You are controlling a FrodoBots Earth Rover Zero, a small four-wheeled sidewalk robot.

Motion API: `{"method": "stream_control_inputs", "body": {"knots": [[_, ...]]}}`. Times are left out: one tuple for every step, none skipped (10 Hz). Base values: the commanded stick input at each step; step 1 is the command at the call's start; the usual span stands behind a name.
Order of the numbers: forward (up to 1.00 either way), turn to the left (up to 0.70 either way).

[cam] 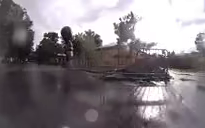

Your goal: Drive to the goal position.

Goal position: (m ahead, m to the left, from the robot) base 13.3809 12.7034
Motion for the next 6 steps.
{"method": "stream_control_inputs", "body": {"knots": [[0.85, 0.00], [0.85, 0.00], [0.85, 0.00], [0.85, 0.00], [0.85, 0.00], [0.85, 0.00]]}}
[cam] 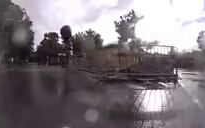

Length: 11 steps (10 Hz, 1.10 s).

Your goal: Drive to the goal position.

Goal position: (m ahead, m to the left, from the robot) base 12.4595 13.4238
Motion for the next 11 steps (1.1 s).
{"method": "stream_control_inputs", "body": {"knots": [[0.85, 0.00], [0.85, 0.00], [0.85, 0.00], [0.85, 0.15], [0.85, 0.34], [0.85, 0.34], [0.85, 0.34], [0.85, 0.34], [0.85, 0.34], [0.85, 0.34], [0.85, 0.34]]}}
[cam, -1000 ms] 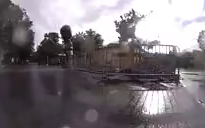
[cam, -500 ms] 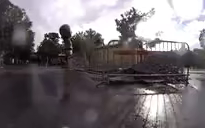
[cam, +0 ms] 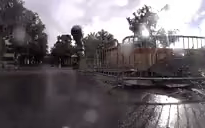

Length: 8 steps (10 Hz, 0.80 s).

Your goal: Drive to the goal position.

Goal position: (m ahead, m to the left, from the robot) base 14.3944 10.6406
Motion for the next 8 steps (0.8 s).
{"method": "stream_control_inputs", "body": {"knots": [[0.85, 0.34], [0.85, 0.34], [0.85, 0.34], [0.85, 0.34], [0.85, 0.31], [0.85, 0.26], [0.85, 0.12], [0.85, 0.00]]}}
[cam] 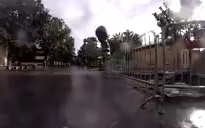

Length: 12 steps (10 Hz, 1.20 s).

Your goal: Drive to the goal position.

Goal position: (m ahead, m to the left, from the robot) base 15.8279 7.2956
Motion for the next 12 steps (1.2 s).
{"method": "stream_control_inputs", "body": {"knots": [[0.85, 0.00], [0.85, 0.00], [0.85, 0.00], [0.85, 0.00], [0.85, 0.00], [0.85, 0.00], [0.85, 0.00], [0.85, 0.00], [0.85, 0.00], [0.85, 0.00], [0.85, 0.00], [0.85, 0.00]]}}
